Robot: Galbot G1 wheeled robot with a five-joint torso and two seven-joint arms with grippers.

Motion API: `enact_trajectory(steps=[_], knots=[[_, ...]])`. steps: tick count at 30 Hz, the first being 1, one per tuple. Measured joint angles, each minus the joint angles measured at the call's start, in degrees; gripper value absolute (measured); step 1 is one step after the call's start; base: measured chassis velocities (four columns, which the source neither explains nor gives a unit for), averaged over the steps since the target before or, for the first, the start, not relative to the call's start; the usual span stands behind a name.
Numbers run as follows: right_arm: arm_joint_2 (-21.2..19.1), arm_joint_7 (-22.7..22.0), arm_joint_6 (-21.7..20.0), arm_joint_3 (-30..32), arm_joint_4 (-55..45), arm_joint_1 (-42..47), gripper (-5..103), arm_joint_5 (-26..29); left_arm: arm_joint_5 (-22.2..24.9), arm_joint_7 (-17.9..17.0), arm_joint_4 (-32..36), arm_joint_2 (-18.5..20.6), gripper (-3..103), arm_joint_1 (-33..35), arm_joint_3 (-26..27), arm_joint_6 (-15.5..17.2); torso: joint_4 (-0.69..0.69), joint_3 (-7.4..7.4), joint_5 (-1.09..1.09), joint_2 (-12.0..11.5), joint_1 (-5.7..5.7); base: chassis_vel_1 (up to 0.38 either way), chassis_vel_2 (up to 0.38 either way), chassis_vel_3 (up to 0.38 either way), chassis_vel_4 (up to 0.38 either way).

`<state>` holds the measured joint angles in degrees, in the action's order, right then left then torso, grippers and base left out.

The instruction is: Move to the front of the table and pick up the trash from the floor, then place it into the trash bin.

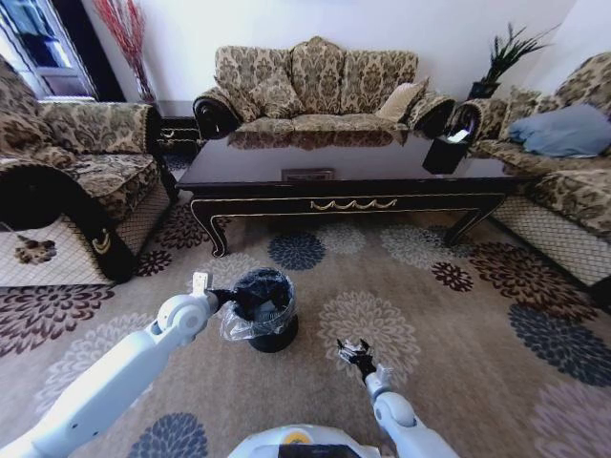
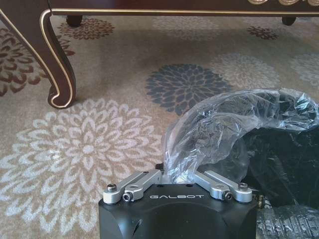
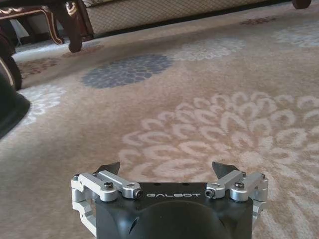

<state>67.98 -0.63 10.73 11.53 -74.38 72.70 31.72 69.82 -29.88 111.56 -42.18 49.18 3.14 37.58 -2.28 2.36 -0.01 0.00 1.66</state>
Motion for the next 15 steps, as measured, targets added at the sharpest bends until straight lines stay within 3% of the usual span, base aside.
enact_trajectory(steps=[15], knots=[[-0.8, 1.1, 1.9, 0.0, 7.5, -1.1, 100, -0.7, 1.9, -1.5, 0.1, 0.3, 3, -0.3, 0.1, 0.0, 0.0, 0.01, 0.01, 0.0, 0.0, 0.0, 0.0, 0.0, 0.0]])
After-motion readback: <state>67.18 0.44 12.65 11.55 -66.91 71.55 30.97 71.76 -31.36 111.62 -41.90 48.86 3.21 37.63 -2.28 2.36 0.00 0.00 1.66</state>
